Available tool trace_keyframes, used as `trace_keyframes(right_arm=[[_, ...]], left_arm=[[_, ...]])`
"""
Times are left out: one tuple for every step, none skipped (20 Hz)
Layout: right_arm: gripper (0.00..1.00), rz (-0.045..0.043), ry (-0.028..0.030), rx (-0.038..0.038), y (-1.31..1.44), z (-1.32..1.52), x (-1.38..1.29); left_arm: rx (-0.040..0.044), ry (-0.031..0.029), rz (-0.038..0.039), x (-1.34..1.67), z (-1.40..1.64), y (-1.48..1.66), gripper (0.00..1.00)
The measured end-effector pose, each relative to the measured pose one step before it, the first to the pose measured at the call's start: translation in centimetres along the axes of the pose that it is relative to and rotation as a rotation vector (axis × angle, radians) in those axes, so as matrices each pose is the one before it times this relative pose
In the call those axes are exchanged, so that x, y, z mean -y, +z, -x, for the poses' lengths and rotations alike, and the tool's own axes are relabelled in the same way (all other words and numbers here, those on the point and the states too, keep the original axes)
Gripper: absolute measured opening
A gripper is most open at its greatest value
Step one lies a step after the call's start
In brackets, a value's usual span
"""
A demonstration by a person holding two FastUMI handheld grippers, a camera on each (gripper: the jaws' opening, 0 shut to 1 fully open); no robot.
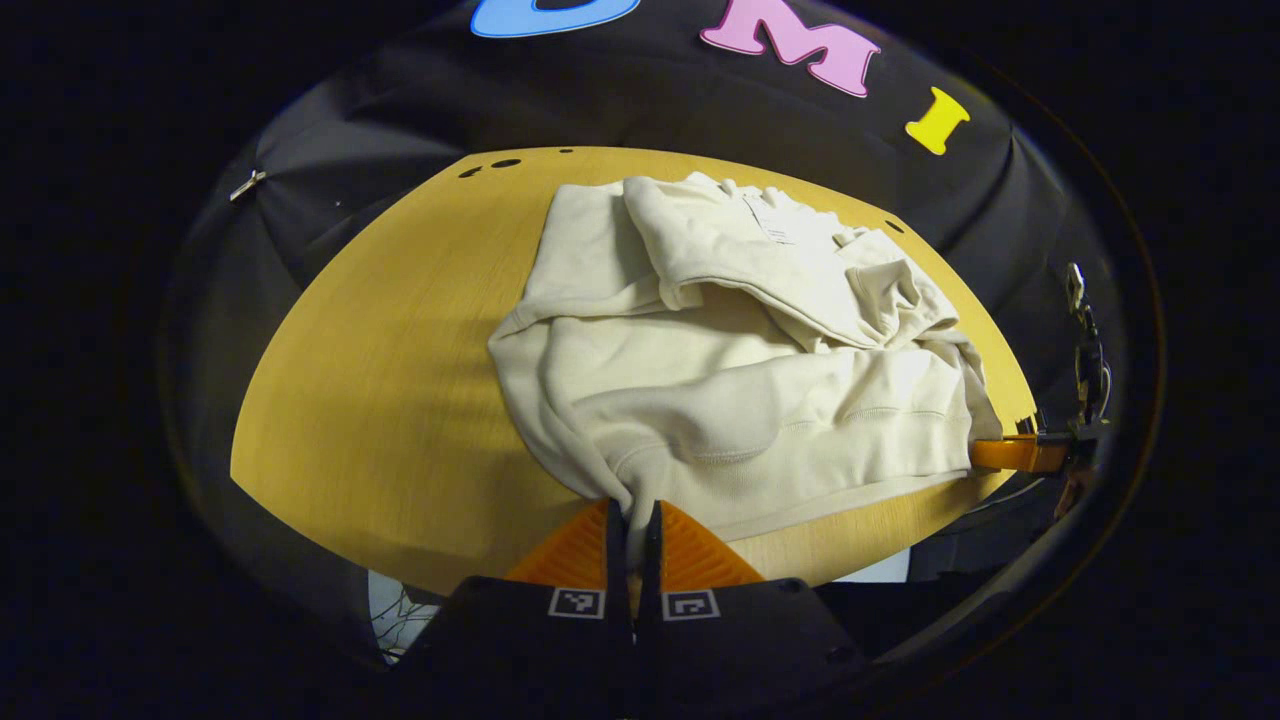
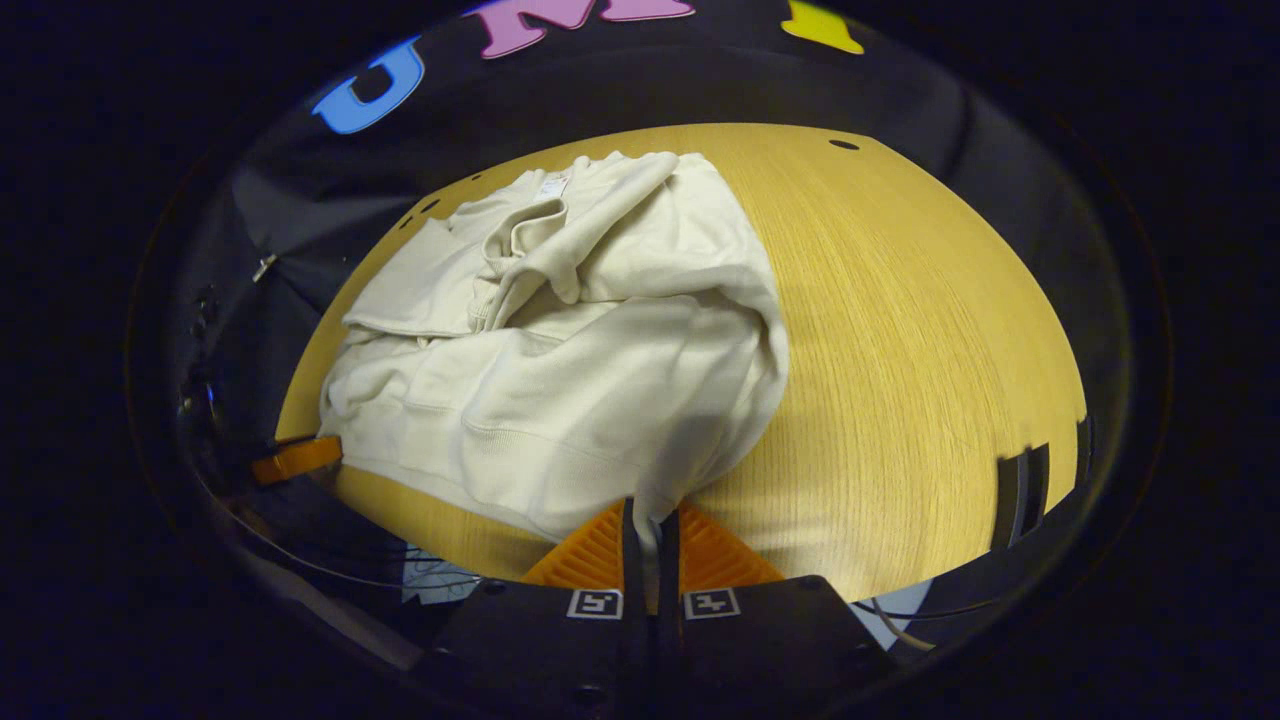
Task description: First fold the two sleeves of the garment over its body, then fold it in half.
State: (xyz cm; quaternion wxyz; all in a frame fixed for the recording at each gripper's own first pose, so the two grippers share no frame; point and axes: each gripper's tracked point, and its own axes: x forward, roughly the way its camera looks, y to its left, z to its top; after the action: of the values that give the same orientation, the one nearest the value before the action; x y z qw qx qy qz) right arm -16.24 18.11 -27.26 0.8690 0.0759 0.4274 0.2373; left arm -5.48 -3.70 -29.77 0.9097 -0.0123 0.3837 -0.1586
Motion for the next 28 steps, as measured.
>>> trace_keyframes(right_arm=[[0.07, -0.03465, 0.00968, 0.02395, 0.602, 0.631, 0.001], [0.07, -0.02834, 0.01915, 0.03058, 1.013, 0.639, -0.44], [0.07, -0.01727, 0.01817, 0.03154, 1.076, 0.785, -0.515], [0.07, -0.00259, 0.01506, 0.0297, 1.149, 0.601, -0.48], [0.07, 0.00753, 0.00781, 0.0265, 1.064, 0.653, -0.429], [0.07, 0.00876, 0.01033, 0.02413, 1.087, 0.369, -0.641], [0.07, 0.00382, 0.00827, 0.02596, 1.172, 0.236, -0.497], [0.07, -0.00406, 0.01265, 0.02397, 1.196, 0.024, -0.555], [0.07, -0.00567, 0.01152, 0.02795, 1.28, -0.079, -0.586], [0.07, -0.00654, 0.01263, 0.02179, 1.149, 0.035, -0.378], [0.07, -0.00873, 0.01103, 0.02425, 1.432, 0.132, -0.401], [0.07, -0.01349, 0.01049, 0.02153, 1.314, -0.364, -0.337], [0.07, -0.01338, 0.009, 0.02018, 1.098, -0.249, -0.285], [0.07, -0.01484, 0.00643, 0.02282, 1.193, -0.528, -0.314], [0.07, -0.0092, 0.00561, 0.02037, 1.109, -0.384, -0.186], [0.07, -0.00274, -0.00103, 0.01576, 0.925, -0.835, -0.111], [0.07, 0.0021, -0.00002, 0.01087, 0.621, -0.669, -0.164], [0.07, -0.00242, -0.00148, 0.00803, 0.758, -0.898, 0.156], [0.07, -0.00552, -0.00166, 0.01271, 0.702, -0.89, 0.0], [0.07, -0.00529, -0.00602, 0.011, 0.703, -1.05, 0.067], [0.07, -0.00421, -0.0063, 0.00875, 0.478, -0.998, 0.16], [0.07, 0.00128, -0.01111, 0.00484, 0.354, -1.002, 0.282], [0.07, 0.00303, -0.00955, -0.00153, 0.167, -0.927, 0.443], [0.07, 0.00043, -0.00977, 0.00324, 0.282, -0.824, 0.381], [0.07, 0.00177, -0.00936, -0.00478, 0.064, -0.81, 0.466], [0.07, -0.00305, -0.008, -0.00472, 0.089, -0.799, 0.424], [0.07, -0.00231, -0.00628, -0.00197, 0.179, -0.916, 0.361], [0.07, -0.00166, -0.00688, -0.00657, 0.029, -0.816, 0.291]], left_arm=[[0.01168, 0.00005, 0.00068, -0.001, 0.473, 0.352, 0.07], [0.01797, -0.00187, 0.00169, 0.111, 0.55, 0.525, 0.06], [0.01666, -0.00265, 0.00343, 0.118, 0.436, 0.713, 0.06], [0.01661, -0.00493, 0.00608, 0.131, 0.442, 0.732, 0.07], [0.01794, -0.00399, 0.00732, 0.07, 0.508, 0.912, 0.06], [0.01886, -0.00691, 0.00738, 0.478, 0.173, 0.795, 0.06], [0.0194, -0.00404, 0.00668, 0.041, 0.28, 1.234, 0.06], [0.02051, -0.00407, 0.00712, -0.083, 0.257, 1.366, 0.06], [0.02294, -0.00215, 0.00753, -0.143, 0.028, 1.367, 0.06], [0.01739, -0.00199, 0.00875, -0.099, -0.244, 1.3, 0.06], [0.01521, -0.00098, 0.00301, -0.154, -0.344, 1.244, 0.06], [0.01526, -0.00132, -0.00562, -0.111, -0.416, 1.113, 0.06], [0.01536, -0.00172, -0.00845, 0.018, -0.376, 1.101, 0.06], [0.01687, -0.00364, -0.00488, 0.103, -0.579, 1.356, 0.06], [0.01194, -0.00038, -0.00218, 0.17, -0.505, 1.131, 0.06], [0.01557, -0.00394, 0.00222, 0.225, -0.183, 0.696, 0.06], [0.01498, -0.00137, -0.00144, 0.16, -0.224, 0.937, 0.06], [0.01001, 0.00086, -0.00103, 0.328, -0.862, 1.008, 0.06], [0.01014, 0.00192, 0.00171, 0.187, -0.84, 0.978, 0.06], [0.00833, -0.00036, 0.00241, 0.214, -0.744, 0.742, 0.06], [0.00748, 0.00148, 0.0004, 0.006, -0.632, 0.821, 0.06], [0.00694, 0.00461, -0.00043, -0.168, -0.752, 0.578, 0.06], [0.00081, 0.0051, 0.00431, -0.252, -0.753, 0.506, 0.06], [-0.00244, 0.00692, 0.00792, -0.289, -0.874, 0.077, 0.06], [-0.00437, 0.00629, 0.01124, -0.34, -0.737, 0.238, 0.06], [-0.00606, 0.00503, 0.01308, -0.283, -0.837, 0.188, 0.06], [-0.00508, 0.00381, 0.00936, -0.16, -0.81, 0.164, 0.06], [-0.00754, 0.0065, 0.00303, -0.171, -0.946, -0.035, 0.06]])
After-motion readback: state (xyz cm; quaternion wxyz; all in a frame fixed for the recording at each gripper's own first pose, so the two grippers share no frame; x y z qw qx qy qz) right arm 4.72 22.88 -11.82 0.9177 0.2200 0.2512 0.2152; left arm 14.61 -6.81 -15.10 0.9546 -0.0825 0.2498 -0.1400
